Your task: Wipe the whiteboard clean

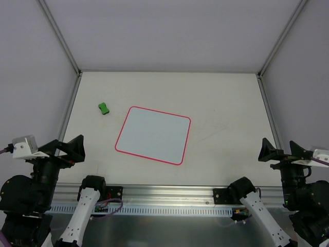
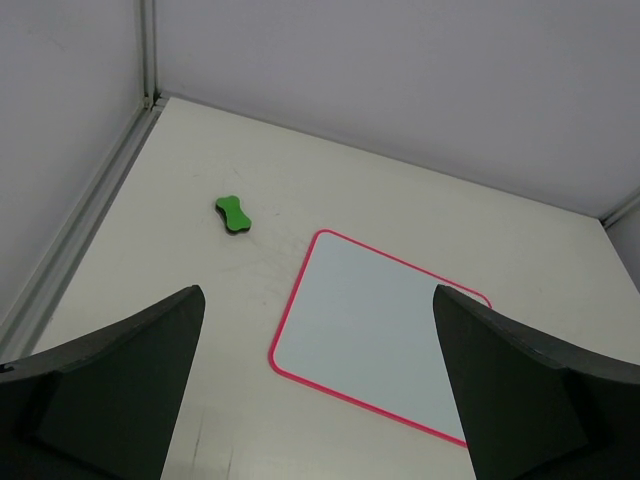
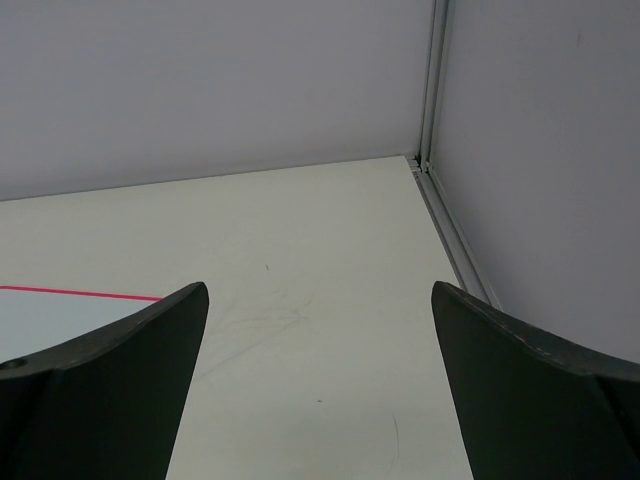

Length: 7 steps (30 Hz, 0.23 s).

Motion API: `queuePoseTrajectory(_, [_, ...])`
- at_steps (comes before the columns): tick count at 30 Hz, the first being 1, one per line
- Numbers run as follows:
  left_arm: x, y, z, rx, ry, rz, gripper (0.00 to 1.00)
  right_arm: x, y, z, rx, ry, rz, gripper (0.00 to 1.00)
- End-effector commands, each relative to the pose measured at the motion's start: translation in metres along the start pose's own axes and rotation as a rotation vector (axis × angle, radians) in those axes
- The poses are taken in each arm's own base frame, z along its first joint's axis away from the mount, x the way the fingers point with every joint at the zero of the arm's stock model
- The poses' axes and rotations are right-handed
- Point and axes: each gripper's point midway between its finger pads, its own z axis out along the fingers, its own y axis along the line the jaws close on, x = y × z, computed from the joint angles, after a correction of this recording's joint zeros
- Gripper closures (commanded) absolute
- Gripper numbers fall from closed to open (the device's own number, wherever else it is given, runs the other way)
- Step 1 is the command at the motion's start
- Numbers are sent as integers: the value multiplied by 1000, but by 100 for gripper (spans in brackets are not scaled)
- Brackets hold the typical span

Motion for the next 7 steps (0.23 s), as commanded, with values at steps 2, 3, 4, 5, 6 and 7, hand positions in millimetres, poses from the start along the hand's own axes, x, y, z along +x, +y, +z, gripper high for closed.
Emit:
queuePoseTrajectory(2, [4,7,0,-19,-2,30,1,-1,7,5,-22,8,-14,1])
queuePoseTrajectory(3, [5,9,0,-26,-4,29,1,-1,8,6,-25,11,-15,1])
queuePoseTrajectory(4, [6,11,0,-34,-3,29,1,-1,9,6,-28,11,-15,1])
queuePoseTrajectory(5, [6,12,-1,-38,-6,29,1,-1,10,7,-31,12,-16,1])
queuePoseTrajectory(6, [7,12,0,-42,-5,29,1,-1,11,8,-37,16,-18,1])
queuePoseTrajectory(7, [7,14,-1,-48,-12,29,1,-1,12,9,-37,20,-21,1])
